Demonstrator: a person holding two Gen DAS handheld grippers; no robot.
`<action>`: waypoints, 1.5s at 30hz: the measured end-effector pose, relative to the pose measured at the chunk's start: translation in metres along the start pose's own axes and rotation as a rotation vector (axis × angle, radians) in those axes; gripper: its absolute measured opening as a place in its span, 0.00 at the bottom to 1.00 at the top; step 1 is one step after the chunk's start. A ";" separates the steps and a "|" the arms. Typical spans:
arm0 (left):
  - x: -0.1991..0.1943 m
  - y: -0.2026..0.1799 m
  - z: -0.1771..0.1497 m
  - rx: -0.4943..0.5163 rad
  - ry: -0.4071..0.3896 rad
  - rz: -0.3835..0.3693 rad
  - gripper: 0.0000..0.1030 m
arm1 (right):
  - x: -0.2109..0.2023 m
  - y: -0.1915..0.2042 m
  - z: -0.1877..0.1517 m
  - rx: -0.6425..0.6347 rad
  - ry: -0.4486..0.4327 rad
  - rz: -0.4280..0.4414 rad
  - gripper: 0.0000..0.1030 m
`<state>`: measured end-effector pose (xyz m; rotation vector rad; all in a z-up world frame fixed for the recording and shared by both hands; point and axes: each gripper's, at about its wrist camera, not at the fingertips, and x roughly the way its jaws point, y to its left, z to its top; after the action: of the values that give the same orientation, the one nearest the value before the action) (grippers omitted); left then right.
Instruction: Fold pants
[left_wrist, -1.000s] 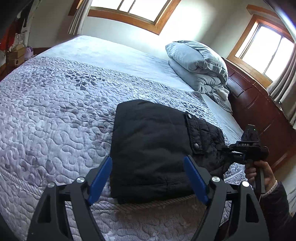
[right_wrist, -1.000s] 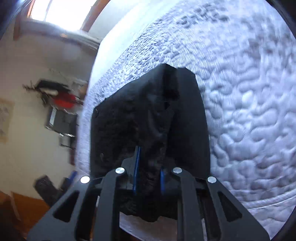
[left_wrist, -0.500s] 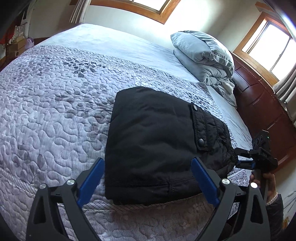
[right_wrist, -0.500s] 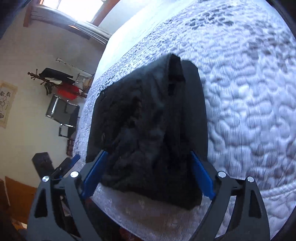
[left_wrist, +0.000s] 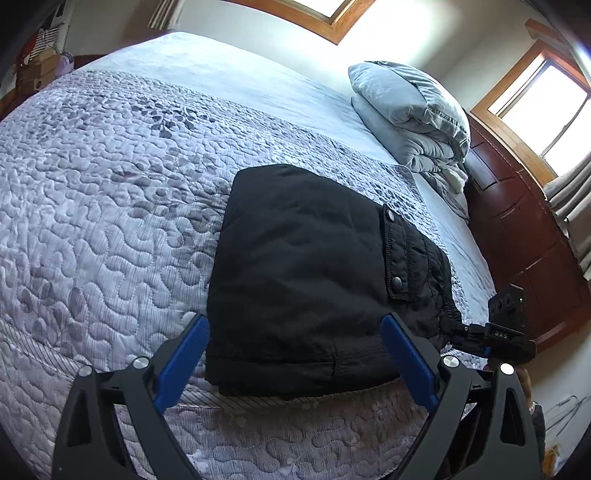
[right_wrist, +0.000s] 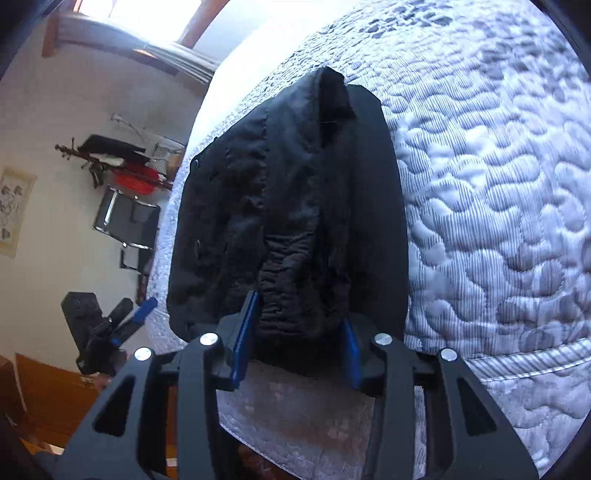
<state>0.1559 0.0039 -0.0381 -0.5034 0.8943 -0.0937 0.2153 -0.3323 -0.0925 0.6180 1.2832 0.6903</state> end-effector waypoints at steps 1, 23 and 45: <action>0.000 -0.001 -0.001 0.002 0.005 -0.001 0.92 | 0.000 -0.001 -0.001 0.005 -0.002 0.013 0.46; 0.005 0.003 0.007 0.028 0.028 0.018 0.92 | -0.038 0.014 0.034 -0.049 -0.140 -0.069 0.71; -0.023 -0.033 0.020 0.163 -0.075 0.057 0.92 | 0.020 0.001 0.090 -0.058 -0.094 -0.053 0.37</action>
<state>0.1607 -0.0114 0.0037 -0.3272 0.8192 -0.0939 0.3066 -0.3196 -0.0881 0.5611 1.1850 0.6452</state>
